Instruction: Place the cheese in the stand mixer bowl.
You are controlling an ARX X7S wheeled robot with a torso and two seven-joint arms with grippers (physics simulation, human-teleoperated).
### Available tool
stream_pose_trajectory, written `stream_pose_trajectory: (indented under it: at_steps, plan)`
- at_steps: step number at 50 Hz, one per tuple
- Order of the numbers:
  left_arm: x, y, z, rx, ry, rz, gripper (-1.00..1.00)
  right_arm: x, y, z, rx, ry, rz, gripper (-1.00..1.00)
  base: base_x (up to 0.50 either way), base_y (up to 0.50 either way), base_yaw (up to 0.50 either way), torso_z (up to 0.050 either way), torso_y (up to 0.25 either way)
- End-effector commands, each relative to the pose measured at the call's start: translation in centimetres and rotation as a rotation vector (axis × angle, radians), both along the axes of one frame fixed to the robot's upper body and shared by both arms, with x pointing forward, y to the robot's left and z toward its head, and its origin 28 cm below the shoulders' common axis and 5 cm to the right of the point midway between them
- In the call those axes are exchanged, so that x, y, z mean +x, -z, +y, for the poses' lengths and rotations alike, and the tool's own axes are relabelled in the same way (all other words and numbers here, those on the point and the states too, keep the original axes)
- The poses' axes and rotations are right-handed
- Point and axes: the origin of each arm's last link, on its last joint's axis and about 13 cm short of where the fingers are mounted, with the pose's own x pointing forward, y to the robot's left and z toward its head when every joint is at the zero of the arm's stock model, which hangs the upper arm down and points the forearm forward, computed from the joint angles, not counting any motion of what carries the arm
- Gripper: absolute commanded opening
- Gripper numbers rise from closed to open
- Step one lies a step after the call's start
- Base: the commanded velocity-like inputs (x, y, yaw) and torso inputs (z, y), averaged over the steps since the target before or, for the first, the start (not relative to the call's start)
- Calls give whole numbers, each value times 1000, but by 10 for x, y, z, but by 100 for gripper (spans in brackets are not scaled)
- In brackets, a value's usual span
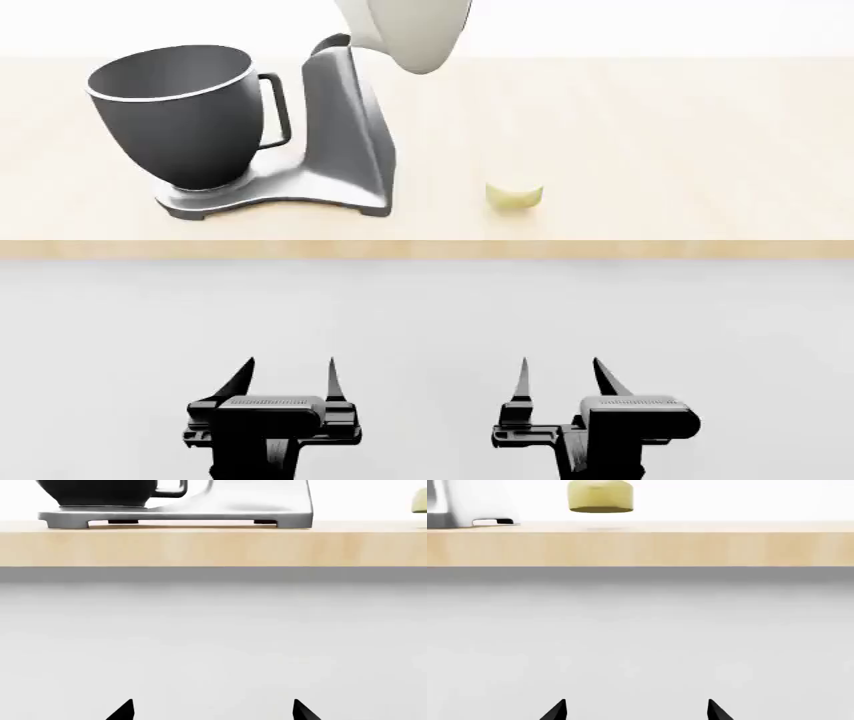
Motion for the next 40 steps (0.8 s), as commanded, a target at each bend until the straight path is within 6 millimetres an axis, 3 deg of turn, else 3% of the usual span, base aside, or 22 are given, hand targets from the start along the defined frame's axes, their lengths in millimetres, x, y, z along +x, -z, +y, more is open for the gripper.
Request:
stream_pose_trajectory:
  at_steps: [1,21,23,27,30,32,36,40]
  plan:
    - [0,-1,0,2,3,-4,100,-1,-5,1,3,-8,-9,100,0,0,0,0,0]
    - [2,-2,1,15,4,-10,100,1,-7,1,-34,5,2,100,0,0,0,0,0]
    - [4,-9,2,34,9,-32,100,4,-19,-2,-22,23,-25,100,0,0,0,0,0]
    - [11,-38,18,83,-59,-87,100,6,-64,-19,-51,85,-161,100,0,0,0,0,0]
    - [6,-80,31,110,-98,-204,100,0,-109,-32,-96,141,-313,100,0,0,0,0,0]
    - [-1,-95,38,119,-123,-283,100,-11,-136,-38,-120,172,-393,100,0,0,0,0,0]
    - [-18,-139,50,134,-182,-439,100,-30,-165,-46,-150,229,-507,100,0,0,0,0,0]
    - [-29,-150,54,125,-220,-481,100,-43,-175,-50,-156,262,-557,100,0,0,0,0,0]
